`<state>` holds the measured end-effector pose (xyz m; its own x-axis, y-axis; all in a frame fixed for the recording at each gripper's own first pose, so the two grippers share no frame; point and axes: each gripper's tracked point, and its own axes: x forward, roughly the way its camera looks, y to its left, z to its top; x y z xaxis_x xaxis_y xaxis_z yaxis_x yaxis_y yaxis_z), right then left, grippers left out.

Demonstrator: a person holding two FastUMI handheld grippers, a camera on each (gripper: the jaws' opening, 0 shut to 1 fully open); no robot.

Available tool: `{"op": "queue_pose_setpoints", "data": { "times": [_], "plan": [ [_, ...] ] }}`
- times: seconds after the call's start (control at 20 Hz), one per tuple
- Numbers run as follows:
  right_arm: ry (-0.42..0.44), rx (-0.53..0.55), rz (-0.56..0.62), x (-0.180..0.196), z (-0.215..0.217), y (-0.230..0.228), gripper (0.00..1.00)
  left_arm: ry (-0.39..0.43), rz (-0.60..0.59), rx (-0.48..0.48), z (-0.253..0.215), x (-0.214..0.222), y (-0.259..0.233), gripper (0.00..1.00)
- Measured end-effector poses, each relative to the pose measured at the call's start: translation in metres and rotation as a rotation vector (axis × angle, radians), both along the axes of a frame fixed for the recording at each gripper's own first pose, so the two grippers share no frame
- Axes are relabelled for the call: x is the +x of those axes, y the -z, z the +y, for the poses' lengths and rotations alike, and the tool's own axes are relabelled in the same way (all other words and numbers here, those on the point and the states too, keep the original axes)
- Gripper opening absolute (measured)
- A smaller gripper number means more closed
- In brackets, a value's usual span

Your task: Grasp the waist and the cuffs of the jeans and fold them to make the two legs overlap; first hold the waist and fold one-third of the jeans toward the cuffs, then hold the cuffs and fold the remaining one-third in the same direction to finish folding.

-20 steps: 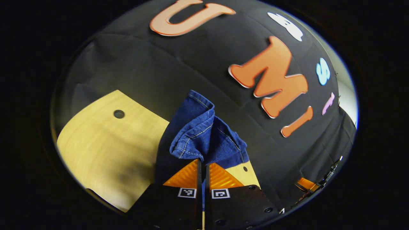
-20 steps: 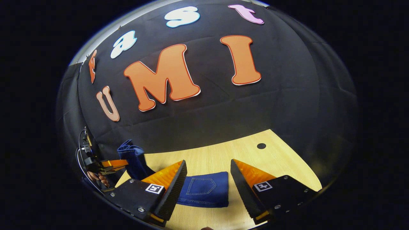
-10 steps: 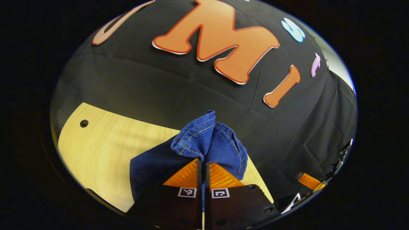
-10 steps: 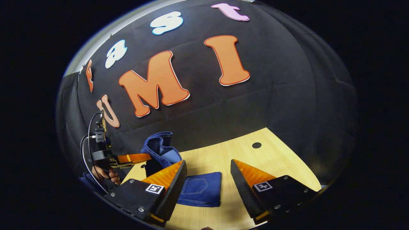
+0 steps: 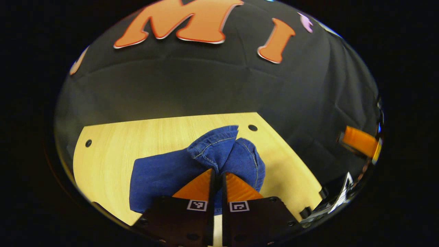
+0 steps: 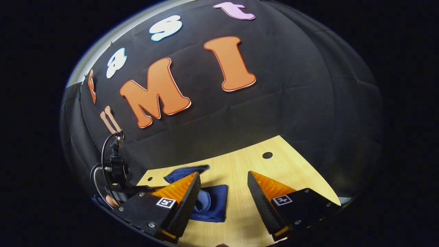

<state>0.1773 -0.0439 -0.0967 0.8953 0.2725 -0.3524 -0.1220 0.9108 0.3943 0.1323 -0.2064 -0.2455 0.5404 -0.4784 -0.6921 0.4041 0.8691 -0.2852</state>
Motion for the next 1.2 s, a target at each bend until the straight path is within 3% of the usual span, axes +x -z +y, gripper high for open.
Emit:
{"op": "queue_pose_setpoints", "data": {
  "times": [0.15,0.25,0.3,0.55,0.9,1.2],
  "plan": [
    [-0.015,-0.003,0.000,0.003,0.001,0.000,0.87,0.057,-0.055,-0.042,-0.024,-0.015,-0.019,0.36],
    [-0.029,-0.008,-0.015,0.005,0.004,-0.004,0.87,0.053,-0.131,-0.009,-0.018,-0.007,-0.032,0.70],
    [-0.030,-0.014,-0.026,0.006,0.004,-0.007,0.87,0.042,-0.177,-0.002,-0.013,-0.005,-0.043,0.68],
    [-0.058,-0.092,-0.147,0.004,0.018,-0.038,0.87,-0.081,-0.436,0.004,0.028,0.009,-0.106,0.93],
    [-0.078,-0.268,-0.389,-0.005,0.044,-0.094,0.87,-0.303,-0.677,0.007,0.095,0.001,-0.189,0.93],
    [-0.093,-0.266,-0.458,-0.014,0.068,-0.107,0.87,-0.477,-0.828,0.046,0.156,-0.023,-0.244,0.92]
  ]
}}
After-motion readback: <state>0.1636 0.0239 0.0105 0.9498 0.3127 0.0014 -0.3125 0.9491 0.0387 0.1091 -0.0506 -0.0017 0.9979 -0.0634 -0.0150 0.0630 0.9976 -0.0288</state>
